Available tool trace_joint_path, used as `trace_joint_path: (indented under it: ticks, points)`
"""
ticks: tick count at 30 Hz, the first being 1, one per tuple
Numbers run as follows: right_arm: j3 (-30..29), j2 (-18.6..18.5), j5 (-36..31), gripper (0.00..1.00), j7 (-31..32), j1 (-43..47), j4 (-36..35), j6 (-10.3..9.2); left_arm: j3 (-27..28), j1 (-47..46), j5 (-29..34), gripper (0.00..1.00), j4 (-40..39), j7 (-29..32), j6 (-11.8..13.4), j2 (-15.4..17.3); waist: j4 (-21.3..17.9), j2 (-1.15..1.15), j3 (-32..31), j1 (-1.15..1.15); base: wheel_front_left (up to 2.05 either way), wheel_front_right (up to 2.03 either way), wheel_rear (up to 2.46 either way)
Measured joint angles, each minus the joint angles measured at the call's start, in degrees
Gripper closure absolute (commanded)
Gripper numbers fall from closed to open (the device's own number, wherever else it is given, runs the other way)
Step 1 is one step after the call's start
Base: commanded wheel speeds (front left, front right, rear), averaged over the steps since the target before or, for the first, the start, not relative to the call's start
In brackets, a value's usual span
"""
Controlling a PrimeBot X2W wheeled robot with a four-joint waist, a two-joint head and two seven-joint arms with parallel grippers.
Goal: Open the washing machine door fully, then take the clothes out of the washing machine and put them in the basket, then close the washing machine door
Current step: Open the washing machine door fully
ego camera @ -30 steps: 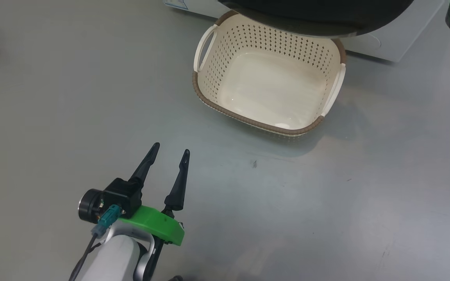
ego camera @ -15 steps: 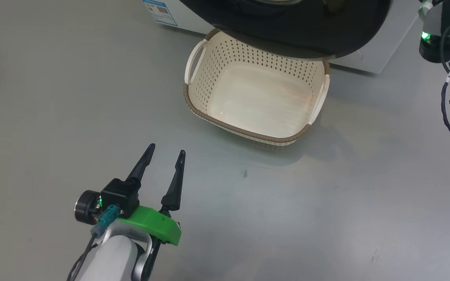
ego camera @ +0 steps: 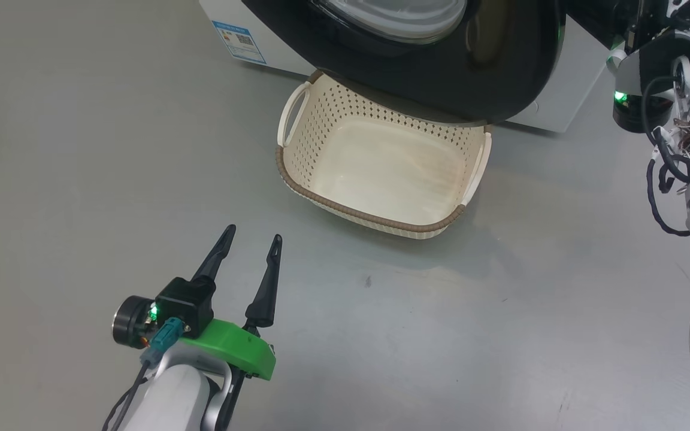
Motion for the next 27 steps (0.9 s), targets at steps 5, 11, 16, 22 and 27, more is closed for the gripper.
trace_joint_path:
  ticks: [5,11,16,22,27]
  points:
    - [0.0,-0.1,-0.1,1.0,-0.2,0.1,0.0,0.0,0.2,0.7,0.4,0.0,0.0,0.0,0.0,0.0,-0.3,0.0,-0.5,0.0,0.0,0.0,0.0]
    - [-0.5,-0.7,-1.2,1.0,-3.6,1.3,0.0,2.13,0.6,1.1,0.5,0.0,0.1,0.0,0.0,0.0,-0.6,0.0,-1.5,0.0,0.0,0.0,0.0]
    - [0.5,-1.9,-4.9,1.0,-8.5,1.9,-1.6,5.55,2.2,1.7,1.2,0.0,0.1,0.0,0.0,0.1,-1.4,0.0,-2.7,0.0,0.0,0.0,0.0]
    - [4.3,-2.5,-10.3,1.0,-12.4,3.5,-3.6,8.68,3.9,2.4,2.3,0.0,0.2,0.0,0.0,0.1,-3.3,0.0,-3.6,0.0,0.0,0.0,0.0]
    - [7.1,-4.8,-15.2,1.0,-16.6,5.9,-6.1,9.68,4.2,2.5,2.4,0.0,0.1,0.0,0.0,0.1,-4.9,0.0,-4.1,0.0,0.0,0.0,0.0]
